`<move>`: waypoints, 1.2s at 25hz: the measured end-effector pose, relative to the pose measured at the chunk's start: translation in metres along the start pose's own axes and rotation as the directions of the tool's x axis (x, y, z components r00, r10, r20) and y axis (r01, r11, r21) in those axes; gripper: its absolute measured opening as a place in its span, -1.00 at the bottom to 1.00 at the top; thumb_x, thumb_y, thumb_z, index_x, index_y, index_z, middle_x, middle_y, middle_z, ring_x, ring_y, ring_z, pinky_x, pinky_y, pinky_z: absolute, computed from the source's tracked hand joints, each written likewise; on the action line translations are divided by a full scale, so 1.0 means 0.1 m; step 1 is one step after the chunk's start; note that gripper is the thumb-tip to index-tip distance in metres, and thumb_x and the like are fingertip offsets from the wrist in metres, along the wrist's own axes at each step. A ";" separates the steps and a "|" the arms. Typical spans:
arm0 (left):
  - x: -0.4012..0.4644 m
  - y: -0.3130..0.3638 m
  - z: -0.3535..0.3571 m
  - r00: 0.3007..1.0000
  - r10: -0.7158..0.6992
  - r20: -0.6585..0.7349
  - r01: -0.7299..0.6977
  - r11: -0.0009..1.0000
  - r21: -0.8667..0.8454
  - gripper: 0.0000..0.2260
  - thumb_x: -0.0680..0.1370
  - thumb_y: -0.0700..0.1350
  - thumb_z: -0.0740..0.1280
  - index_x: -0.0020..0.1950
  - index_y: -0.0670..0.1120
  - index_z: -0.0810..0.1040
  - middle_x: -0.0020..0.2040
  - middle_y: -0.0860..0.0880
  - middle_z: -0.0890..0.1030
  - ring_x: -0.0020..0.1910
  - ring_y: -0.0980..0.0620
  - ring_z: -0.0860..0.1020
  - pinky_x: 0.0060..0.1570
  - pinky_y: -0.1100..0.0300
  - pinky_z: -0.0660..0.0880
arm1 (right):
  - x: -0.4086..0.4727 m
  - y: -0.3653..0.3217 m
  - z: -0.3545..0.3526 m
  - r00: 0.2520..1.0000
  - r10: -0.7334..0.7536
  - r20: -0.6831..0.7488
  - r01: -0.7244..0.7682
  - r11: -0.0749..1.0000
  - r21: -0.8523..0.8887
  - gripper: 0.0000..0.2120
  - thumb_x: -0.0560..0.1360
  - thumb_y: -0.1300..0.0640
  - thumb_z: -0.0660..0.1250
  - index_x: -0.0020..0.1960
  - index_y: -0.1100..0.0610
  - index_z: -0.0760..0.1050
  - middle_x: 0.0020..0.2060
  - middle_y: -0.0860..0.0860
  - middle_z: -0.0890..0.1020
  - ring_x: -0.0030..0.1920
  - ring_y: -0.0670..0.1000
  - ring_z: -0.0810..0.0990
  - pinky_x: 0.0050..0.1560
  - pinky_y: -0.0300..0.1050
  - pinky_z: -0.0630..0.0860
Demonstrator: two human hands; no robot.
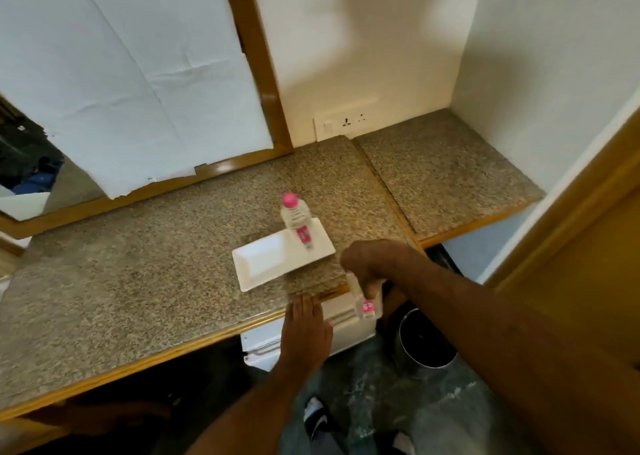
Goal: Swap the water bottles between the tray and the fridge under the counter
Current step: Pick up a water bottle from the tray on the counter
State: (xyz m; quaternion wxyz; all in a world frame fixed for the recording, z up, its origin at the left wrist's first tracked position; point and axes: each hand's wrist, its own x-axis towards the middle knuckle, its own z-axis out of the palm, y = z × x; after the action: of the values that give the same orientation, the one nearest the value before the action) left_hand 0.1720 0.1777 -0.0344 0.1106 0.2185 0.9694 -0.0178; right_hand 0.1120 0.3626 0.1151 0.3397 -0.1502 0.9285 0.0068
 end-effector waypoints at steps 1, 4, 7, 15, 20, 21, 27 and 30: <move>0.12 0.16 -0.03 0.998 0.057 -0.006 -0.057 0.998 0.010 -0.41 0.54 0.10 0.18 0.41 -0.29 0.29 0.39 -0.34 0.40 0.39 -0.30 0.36 0.41 -0.16 0.30 | -0.05 0.15 0.15 1.000 0.025 -0.006 -0.025 1.000 0.016 -0.48 0.23 0.21 0.56 0.15 0.20 0.49 0.08 0.16 0.58 0.04 0.17 0.56 -0.19 -0.05 0.45; 0.56 0.57 -0.14 0.986 0.163 -0.035 -0.162 0.986 0.026 -0.41 0.56 0.09 0.10 0.45 -0.27 0.18 0.45 -0.33 0.30 0.44 -0.29 0.26 0.46 -0.16 0.21 | -0.18 0.59 0.54 0.995 0.103 -0.004 -0.103 0.993 0.062 -0.58 0.29 0.21 0.54 0.09 0.25 0.52 0.04 0.18 0.60 0.03 0.18 0.59 -0.12 -0.01 0.54; 1.02 0.86 -0.20 0.961 0.263 -0.080 -0.256 0.963 0.086 -0.42 0.56 0.06 0.06 0.45 -0.29 0.14 0.46 -0.33 0.28 0.47 -0.29 0.21 0.46 -0.16 0.20 | -0.25 1.05 0.96 0.970 0.241 -0.027 -0.231 0.951 0.203 -0.61 0.34 0.18 0.51 0.11 0.23 0.51 0.08 0.20 0.55 0.04 0.20 0.58 -0.11 -0.03 0.53; 1.75 1.01 0.03 0.943 0.306 -0.135 -0.290 0.949 0.122 -0.38 0.58 0.18 0.03 0.46 -0.25 0.12 0.48 -0.33 0.24 0.49 -0.30 0.15 0.44 -0.23 0.19 | 0.08 1.49 2.16 0.829 0.540 -0.142 -0.380 0.732 0.565 -0.64 0.44 0.13 0.37 0.20 0.13 0.40 0.21 0.15 0.43 0.20 0.23 0.50 0.20 0.15 0.50; 1.86 0.94 0.25 0.939 0.278 -0.202 -0.276 0.960 0.038 -0.37 0.59 0.23 -0.07 0.49 -0.21 0.10 0.49 -0.28 0.25 0.52 -0.24 0.12 0.45 -0.21 0.17 | 0.58 1.56 2.67 0.808 0.585 -0.067 -0.426 0.659 0.620 -0.67 0.51 0.13 0.28 0.26 0.15 0.40 0.25 0.16 0.49 0.25 0.24 0.50 0.24 0.15 0.47; 1.86 0.94 0.26 0.938 0.277 -0.208 -0.276 0.961 0.035 -0.37 0.59 0.23 -0.07 0.49 -0.21 0.10 0.50 -0.28 0.25 0.52 -0.23 0.11 0.45 -0.20 0.17 | 0.68 1.56 2.75 0.803 0.593 -0.054 -0.440 0.652 0.618 -0.68 0.52 0.13 0.26 0.26 0.15 0.40 0.25 0.16 0.50 0.25 0.24 0.51 0.24 0.15 0.46; 1.87 0.97 0.30 0.930 0.273 -0.247 -0.264 0.962 0.073 -0.38 0.61 0.21 -0.06 0.48 -0.22 0.12 0.50 -0.28 0.24 0.52 -0.23 0.12 0.46 -0.20 0.18 | 0.97 1.57 3.25 0.742 0.668 0.054 -0.472 0.464 0.750 -0.33 0.39 0.20 0.45 0.40 0.24 0.22 0.31 0.24 0.42 0.26 0.28 0.48 0.22 0.16 0.48; 1.85 0.98 0.27 0.930 0.274 -0.246 -0.267 0.962 0.062 -0.38 0.62 0.20 -0.08 0.48 -0.25 0.12 0.51 -0.30 0.22 0.53 -0.25 0.11 0.46 -0.22 0.17 | 0.86 1.35 3.50 0.693 0.705 0.152 -0.520 0.343 0.782 -0.44 0.41 0.26 0.40 0.35 0.24 0.30 0.25 0.26 0.50 0.23 0.30 0.50 0.22 0.17 0.49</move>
State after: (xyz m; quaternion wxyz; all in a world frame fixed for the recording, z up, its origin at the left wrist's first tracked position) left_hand 0.0566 0.3413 -0.1006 -0.0151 0.3517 0.9359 0.0119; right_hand 0.2312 0.5084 -0.2211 0.2392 0.3737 0.8503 -0.2832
